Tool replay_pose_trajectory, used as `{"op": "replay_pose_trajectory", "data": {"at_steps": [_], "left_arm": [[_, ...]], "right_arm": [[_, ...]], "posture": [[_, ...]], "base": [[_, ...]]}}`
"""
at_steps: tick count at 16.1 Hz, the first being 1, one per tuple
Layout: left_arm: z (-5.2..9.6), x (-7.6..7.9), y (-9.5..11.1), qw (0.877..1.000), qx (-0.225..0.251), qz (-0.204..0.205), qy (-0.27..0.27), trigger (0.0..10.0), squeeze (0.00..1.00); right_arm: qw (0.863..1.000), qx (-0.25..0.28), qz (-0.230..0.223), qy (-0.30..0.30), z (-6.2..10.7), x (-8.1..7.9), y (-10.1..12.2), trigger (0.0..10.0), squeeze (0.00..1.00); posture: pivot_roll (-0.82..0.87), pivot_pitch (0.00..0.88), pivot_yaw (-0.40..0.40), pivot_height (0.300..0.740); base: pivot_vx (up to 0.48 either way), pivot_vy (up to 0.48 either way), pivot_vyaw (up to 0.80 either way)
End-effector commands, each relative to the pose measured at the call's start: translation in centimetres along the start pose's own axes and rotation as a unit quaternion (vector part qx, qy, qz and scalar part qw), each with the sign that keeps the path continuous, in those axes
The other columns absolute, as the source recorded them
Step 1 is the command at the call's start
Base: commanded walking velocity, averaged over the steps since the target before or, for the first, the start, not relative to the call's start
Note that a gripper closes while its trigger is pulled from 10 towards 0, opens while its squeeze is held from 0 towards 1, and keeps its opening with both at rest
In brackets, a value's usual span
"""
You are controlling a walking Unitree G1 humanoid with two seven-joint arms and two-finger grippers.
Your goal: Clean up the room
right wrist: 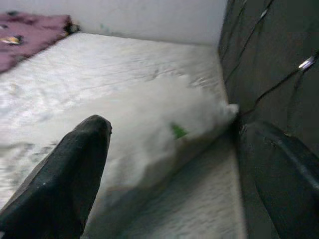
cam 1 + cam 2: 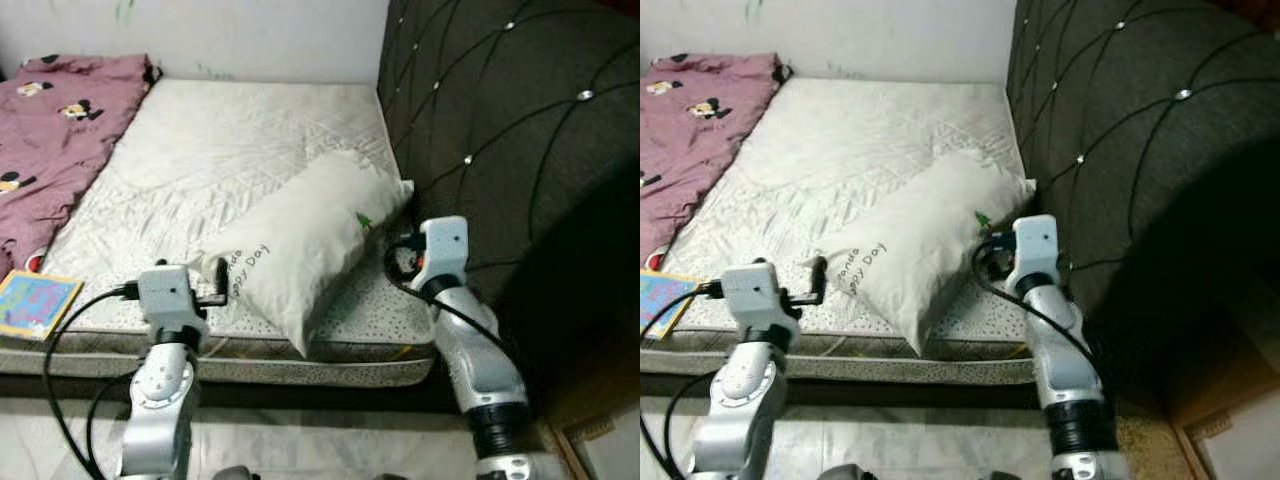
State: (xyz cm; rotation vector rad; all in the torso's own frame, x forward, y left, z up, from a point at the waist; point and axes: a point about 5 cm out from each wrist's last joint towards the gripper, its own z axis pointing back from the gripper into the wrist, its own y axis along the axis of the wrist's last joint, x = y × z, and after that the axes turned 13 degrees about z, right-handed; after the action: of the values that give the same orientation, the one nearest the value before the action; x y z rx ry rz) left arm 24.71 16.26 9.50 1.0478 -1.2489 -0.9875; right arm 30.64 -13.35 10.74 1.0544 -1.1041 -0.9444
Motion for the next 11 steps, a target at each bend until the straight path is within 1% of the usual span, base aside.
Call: {"op": "replay_pose_trajectory", "data": {"at_steps": [1,4,6,9,11], "left_arm": [[-0.37,0.47,0.79,1.000,0.015,-0.003,-0.016,10.0,0.00],[-0.40,0.50,0.91,1.000,0.008,0.008,-0.028,10.0,0.00],[-0.27,0.53,0.97,0.999,0.010,0.017,-0.035,10.0,0.00],[-0.10,0.80,0.53,0.999,-0.002,0.030,-0.029,10.0,0.00],[-0.10,0.97,0.53,0.999,-0.003,0.037,-0.036,10.0,0.00]], "right_arm": [[1.000,0.015,-0.004,0.008,-0.05,-0.30,0.88,10.0,0.00],[1.000,0.026,-0.001,0.011,-0.18,-0.56,1.26,10.0,0.00],[1.000,0.022,-0.002,0.009,-0.30,-0.32,1.30,10.0,0.00],[1.000,0.015,-0.006,0.008,-0.35,-0.16,1.16,10.0,0.00],[1.000,0.013,-0.005,0.007,-0.40,-0.11,1.12,10.0,0.00]], "posture": [[-0.07,0.009,0.011,0.740],[-0.07,0.012,0.010,0.740],[-0.07,0.017,0.006,0.740],[-0.07,0.020,0.003,0.740],[-0.07,0.022,0.004,0.740]], "base": [[0.000,0.000,0.00],[0.000,0.000,0.00],[0.000,0.000,0.00],[0.000,0.000,0.00],[0.000,0.480,-0.45]]}}
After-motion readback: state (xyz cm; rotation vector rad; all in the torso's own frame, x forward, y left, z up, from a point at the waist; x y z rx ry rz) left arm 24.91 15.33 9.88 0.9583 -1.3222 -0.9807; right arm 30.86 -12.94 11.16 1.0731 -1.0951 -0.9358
